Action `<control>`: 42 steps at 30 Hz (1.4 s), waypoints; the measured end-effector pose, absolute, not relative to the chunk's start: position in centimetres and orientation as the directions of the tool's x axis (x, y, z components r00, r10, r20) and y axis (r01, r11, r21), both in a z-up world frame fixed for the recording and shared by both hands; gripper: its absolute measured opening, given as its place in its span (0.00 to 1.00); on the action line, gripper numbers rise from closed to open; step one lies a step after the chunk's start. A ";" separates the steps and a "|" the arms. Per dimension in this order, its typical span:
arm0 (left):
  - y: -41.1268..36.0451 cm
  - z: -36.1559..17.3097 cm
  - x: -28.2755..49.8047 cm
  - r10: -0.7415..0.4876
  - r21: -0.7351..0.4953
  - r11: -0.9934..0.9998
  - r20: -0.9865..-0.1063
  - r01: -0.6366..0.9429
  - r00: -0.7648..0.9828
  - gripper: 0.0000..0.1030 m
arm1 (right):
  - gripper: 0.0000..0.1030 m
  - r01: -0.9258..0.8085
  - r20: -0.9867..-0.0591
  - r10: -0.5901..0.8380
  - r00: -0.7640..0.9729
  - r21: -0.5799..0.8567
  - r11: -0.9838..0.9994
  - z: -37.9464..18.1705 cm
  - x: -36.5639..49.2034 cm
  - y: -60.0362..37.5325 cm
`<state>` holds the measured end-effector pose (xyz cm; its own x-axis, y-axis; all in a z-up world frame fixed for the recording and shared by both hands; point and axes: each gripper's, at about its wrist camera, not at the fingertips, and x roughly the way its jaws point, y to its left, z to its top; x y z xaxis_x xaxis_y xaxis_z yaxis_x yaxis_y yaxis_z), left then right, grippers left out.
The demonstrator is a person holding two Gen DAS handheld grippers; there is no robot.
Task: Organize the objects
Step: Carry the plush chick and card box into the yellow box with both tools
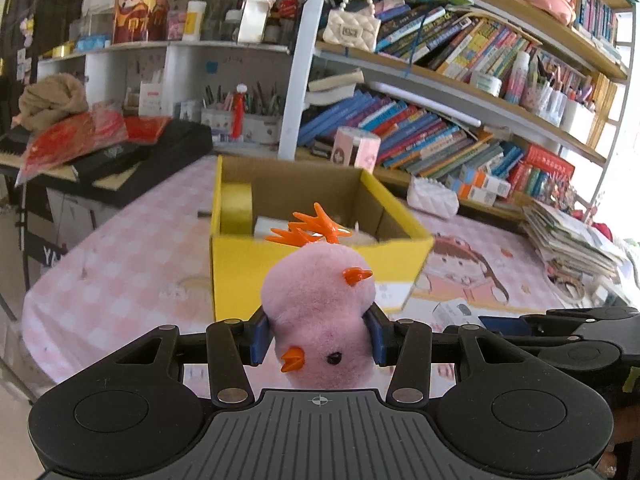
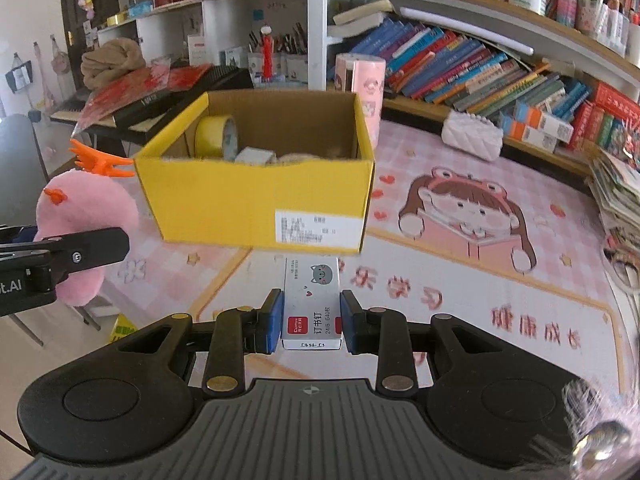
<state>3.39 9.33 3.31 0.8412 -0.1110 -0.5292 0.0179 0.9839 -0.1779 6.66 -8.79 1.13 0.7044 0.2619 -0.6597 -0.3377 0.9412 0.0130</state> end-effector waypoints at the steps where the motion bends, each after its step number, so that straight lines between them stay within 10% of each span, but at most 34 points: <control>1: 9.3 3.5 3.8 -0.106 -0.175 0.984 -0.522 0.016 0.846 0.44 | 0.27 -0.342 -0.653 0.268 0.709 0.014 0.940 1.4 7.2 -8.8; 20: 8.5 3.9 15.6 0.008 -0.098 0.993 -0.495 -0.065 0.869 0.44 | 0.27 -0.453 -0.540 0.342 0.769 -0.083 0.888 3.7 20.2 -6.1; 42: 7.8 -0.7 21.0 0.099 0.011 0.993 -0.624 -0.118 0.775 0.44 | 0.27 -0.643 -0.661 0.377 0.648 -0.211 0.736 -1.7 26.5 -3.1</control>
<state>21.04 7.75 -0.74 0.7755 0.0993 -0.6235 -0.1182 0.9929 0.0111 26.48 -3.09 -1.65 0.6484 0.3772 -0.6612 -0.6433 0.7360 -0.2109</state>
